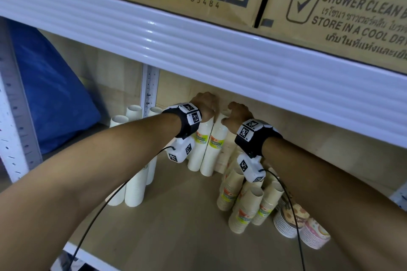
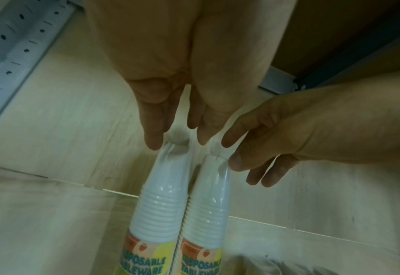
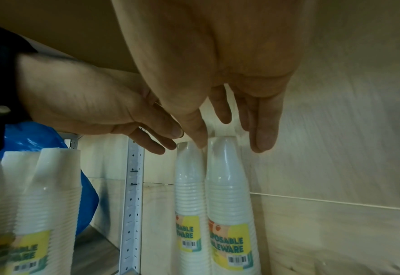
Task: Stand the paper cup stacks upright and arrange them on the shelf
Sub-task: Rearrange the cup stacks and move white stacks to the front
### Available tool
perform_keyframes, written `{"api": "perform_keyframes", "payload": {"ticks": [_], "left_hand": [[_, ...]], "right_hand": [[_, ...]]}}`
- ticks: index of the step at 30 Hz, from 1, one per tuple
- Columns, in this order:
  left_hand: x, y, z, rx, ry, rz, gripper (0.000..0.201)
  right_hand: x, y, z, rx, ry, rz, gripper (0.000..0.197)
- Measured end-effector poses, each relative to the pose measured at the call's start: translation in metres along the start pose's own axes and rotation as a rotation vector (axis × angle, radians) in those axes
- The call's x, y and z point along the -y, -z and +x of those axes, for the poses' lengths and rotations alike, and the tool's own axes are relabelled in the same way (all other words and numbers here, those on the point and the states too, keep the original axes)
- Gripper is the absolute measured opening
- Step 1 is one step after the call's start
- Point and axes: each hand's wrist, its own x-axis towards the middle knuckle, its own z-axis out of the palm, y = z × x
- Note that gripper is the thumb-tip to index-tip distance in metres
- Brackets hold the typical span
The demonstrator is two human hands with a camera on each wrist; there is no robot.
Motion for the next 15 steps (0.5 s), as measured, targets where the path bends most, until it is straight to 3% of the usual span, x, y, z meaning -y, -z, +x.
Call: {"api": "perform_keyframes", "payload": {"ticks": [5, 15], "left_hand": [[0.004, 0.018, -0.007, 0.002, -0.028, -0.037, 0.034], [0.029, 0.089, -0.047, -0.095, -0.059, 0.116, 0.030]], "right_hand": [[0.012, 0.010, -0.010, -0.037, -0.011, -0.010, 0.048], [0.076, 0.009, -0.039, -0.107, 0.178, 0.003, 0.046]]}}
